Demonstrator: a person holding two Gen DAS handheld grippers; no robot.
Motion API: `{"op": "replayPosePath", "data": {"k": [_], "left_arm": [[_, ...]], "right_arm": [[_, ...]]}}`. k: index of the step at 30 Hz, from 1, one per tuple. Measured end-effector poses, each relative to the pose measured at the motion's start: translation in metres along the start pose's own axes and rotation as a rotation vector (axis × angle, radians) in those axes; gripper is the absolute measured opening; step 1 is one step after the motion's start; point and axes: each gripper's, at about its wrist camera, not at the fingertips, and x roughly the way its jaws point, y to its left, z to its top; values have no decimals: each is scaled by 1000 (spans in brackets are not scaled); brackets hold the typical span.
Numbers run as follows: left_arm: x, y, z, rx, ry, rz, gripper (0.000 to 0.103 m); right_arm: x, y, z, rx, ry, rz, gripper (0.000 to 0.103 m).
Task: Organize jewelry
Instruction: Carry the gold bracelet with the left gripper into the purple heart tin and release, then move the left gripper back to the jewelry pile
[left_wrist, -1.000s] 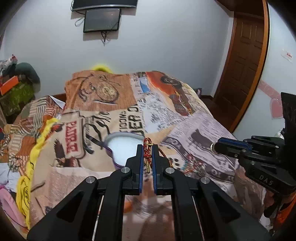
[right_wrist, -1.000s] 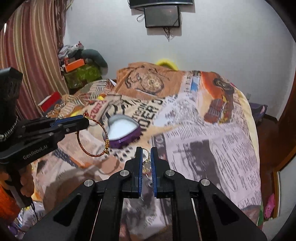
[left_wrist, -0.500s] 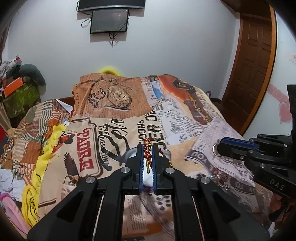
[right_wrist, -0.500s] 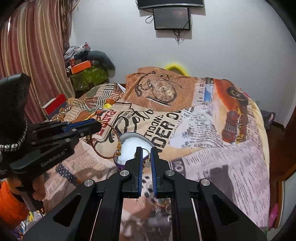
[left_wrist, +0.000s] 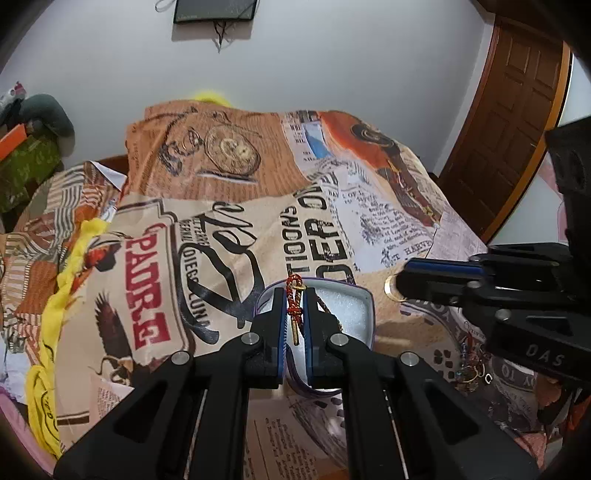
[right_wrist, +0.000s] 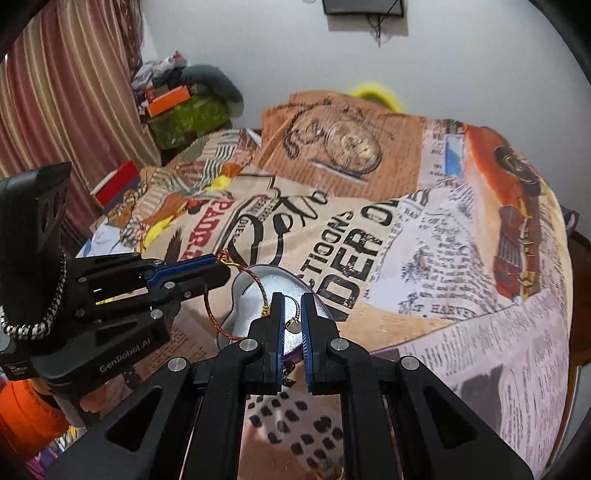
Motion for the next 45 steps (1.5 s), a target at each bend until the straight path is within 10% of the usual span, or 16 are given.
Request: {"op": "replayPosePath", "data": {"k": [27, 36, 45], "left_arm": [[18, 3, 0, 53, 81, 37, 17], [-17, -6, 6, 57, 16, 63, 38], [-69, -26, 8, 88, -60, 65, 50]], "right_arm": [[52, -8, -1, -6, 202, 13, 8], [12, 2, 0, -31, 100, -57, 41], [-40, 10, -5, -66, -19, -134, 41]]}}
